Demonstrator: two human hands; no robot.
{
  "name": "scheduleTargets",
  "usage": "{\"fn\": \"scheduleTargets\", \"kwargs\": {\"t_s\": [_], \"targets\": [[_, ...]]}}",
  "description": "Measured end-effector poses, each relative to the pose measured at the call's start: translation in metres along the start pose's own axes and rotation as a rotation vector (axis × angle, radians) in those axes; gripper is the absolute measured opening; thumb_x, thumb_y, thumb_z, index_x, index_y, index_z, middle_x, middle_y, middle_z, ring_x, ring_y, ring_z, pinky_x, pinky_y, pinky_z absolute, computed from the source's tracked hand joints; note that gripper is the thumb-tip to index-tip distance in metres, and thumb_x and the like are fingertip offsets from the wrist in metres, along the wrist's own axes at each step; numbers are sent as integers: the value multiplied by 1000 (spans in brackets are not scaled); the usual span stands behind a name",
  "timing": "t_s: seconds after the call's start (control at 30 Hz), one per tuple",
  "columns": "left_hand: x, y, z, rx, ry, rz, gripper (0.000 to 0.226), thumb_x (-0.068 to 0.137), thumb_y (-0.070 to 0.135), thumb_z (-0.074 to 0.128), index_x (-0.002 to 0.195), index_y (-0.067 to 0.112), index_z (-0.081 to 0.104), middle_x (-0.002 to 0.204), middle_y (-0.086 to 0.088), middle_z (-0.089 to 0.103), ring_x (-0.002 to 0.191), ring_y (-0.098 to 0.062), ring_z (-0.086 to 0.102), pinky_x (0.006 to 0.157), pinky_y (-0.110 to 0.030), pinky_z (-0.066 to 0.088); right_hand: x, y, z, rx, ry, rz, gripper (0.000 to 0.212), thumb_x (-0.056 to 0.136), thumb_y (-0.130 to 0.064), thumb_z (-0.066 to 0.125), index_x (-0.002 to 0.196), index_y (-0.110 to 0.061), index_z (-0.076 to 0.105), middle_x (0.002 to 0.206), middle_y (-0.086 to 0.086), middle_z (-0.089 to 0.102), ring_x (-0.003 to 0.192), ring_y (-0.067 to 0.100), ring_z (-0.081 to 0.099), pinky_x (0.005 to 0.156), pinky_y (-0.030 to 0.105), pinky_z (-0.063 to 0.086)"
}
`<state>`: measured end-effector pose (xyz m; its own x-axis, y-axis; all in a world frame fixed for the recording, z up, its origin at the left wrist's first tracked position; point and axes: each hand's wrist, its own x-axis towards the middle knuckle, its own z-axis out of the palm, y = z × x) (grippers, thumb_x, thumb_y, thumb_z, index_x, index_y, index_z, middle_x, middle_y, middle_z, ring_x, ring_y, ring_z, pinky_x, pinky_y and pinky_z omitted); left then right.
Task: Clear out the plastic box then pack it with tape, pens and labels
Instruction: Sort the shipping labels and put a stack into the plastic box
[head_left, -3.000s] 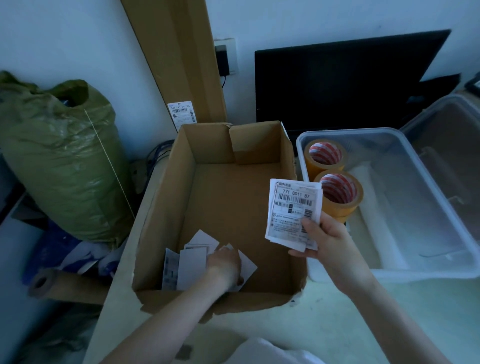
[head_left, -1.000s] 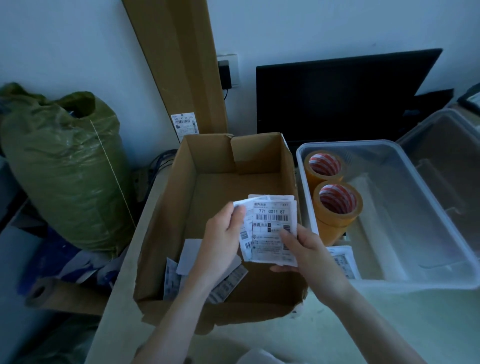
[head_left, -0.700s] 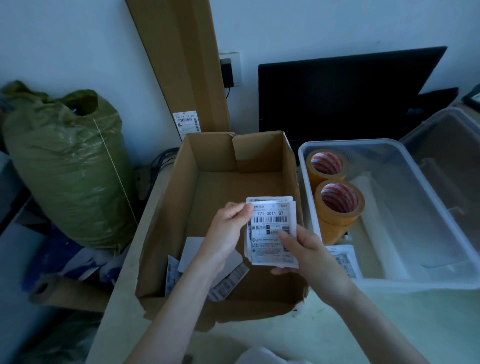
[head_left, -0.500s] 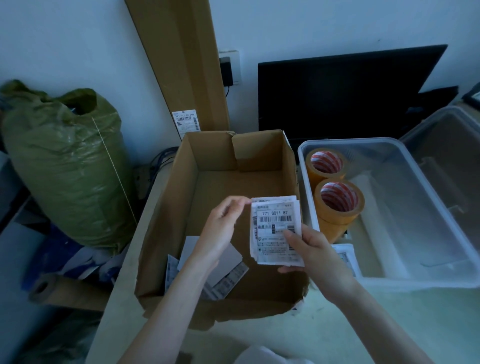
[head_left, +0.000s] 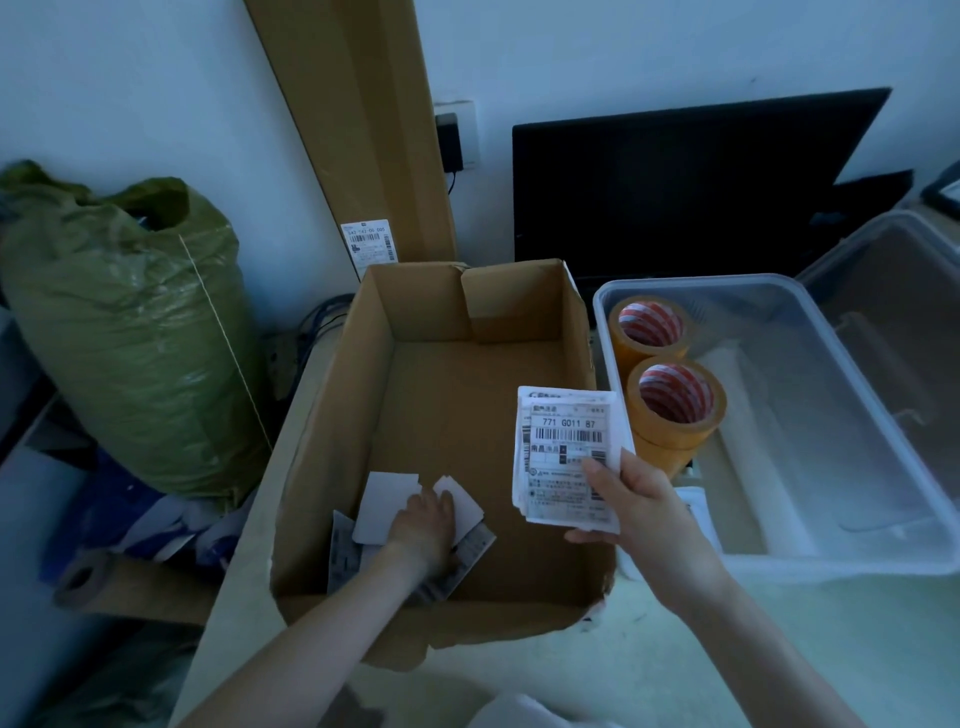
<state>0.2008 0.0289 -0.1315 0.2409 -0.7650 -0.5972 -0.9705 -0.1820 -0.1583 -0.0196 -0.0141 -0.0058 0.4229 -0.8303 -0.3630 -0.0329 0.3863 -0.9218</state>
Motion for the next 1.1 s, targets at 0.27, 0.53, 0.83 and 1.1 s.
{"fn": "scheduleTargets", "kwargs": {"t_s": [0.27,0.53,0.83,1.1], "targets": [[0,15,-4,166,65,-23,63,101,25,40,146,-6,9,147,-35,24,129,-40,41,99,-38,42,0,0,-2,22,12,-8,23,98,-17,47,114,-28,59,108,-4,69,101,19,67,68,35,60],[1,-17,-19,-319,183,-6,27,98,13,42,124,8,50,113,-14,61,99,-28,61,76,-36,49,-1,1,-5,12,31,-4,23,99,-16,46,116,-26,59,109,-2,69,102,21,66,65,32,60],[-39,-44,-71,-1207,395,-122,20,92,31,57,86,17,71,83,-6,71,76,-17,67,67,-32,47,-1,0,-4,-5,58,-30,23,98,-16,46,112,-29,59,106,-8,69,97,16,66,68,32,60],[-101,-27,-114,-1551,381,120,13,89,28,63,98,33,71,87,3,72,88,-20,64,88,-36,53,1,0,6,-124,59,-83,30,101,-16,39,118,-38,50,113,-9,62,101,14,62,69,27,59]]}}
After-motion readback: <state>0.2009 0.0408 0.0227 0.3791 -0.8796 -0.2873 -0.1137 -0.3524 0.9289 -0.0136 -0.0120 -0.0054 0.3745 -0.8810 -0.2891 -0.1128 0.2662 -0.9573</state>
